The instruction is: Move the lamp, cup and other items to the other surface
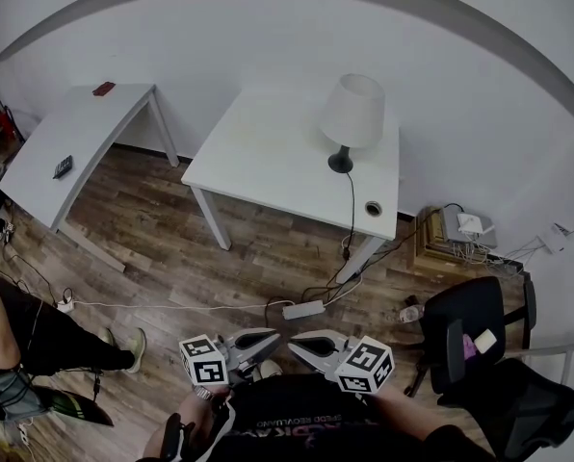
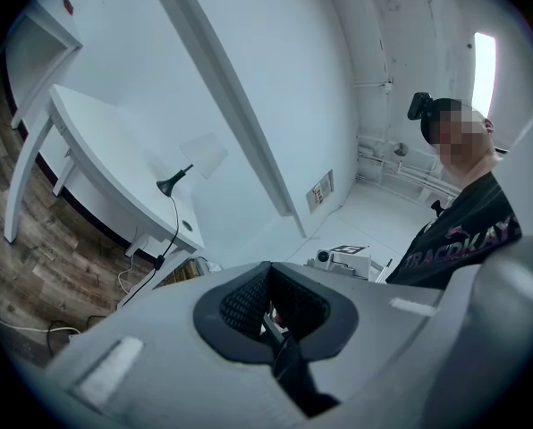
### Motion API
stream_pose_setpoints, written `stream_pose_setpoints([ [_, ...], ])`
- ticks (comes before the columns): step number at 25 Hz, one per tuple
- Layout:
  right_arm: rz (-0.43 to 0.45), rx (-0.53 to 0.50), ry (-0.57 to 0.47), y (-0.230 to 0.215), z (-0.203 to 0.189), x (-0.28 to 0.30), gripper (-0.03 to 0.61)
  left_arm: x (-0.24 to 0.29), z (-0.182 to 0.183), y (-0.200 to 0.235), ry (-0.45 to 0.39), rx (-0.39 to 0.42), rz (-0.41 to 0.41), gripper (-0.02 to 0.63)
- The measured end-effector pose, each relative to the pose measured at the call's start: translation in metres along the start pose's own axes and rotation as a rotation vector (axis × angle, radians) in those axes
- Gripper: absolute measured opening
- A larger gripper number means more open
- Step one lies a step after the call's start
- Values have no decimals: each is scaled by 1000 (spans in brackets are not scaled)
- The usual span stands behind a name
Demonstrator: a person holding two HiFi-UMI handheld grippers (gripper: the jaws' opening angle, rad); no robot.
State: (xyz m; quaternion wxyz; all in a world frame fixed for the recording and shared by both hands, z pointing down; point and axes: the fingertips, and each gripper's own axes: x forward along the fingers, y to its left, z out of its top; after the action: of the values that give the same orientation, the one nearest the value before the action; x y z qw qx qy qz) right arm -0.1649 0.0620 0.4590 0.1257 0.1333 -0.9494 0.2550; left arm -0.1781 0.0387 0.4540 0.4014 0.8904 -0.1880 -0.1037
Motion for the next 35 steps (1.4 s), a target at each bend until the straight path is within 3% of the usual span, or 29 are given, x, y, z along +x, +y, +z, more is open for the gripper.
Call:
stream_pose_setpoints([
  [8,20,-13,11,3,1,5,5,-9,3,3,-49,-12,4,-3],
  [21,-8,-12,0,7,2,2,5,-12,7,-1,-61,-34,-24,-3],
  [26,-58,6,-15,4,6,-6,5,-5,9,-1,-50,-45,-55,-3],
  [35,-264,54,-95,-47,19,-58,32,33,0,5,-20,-81,-103,-3],
])
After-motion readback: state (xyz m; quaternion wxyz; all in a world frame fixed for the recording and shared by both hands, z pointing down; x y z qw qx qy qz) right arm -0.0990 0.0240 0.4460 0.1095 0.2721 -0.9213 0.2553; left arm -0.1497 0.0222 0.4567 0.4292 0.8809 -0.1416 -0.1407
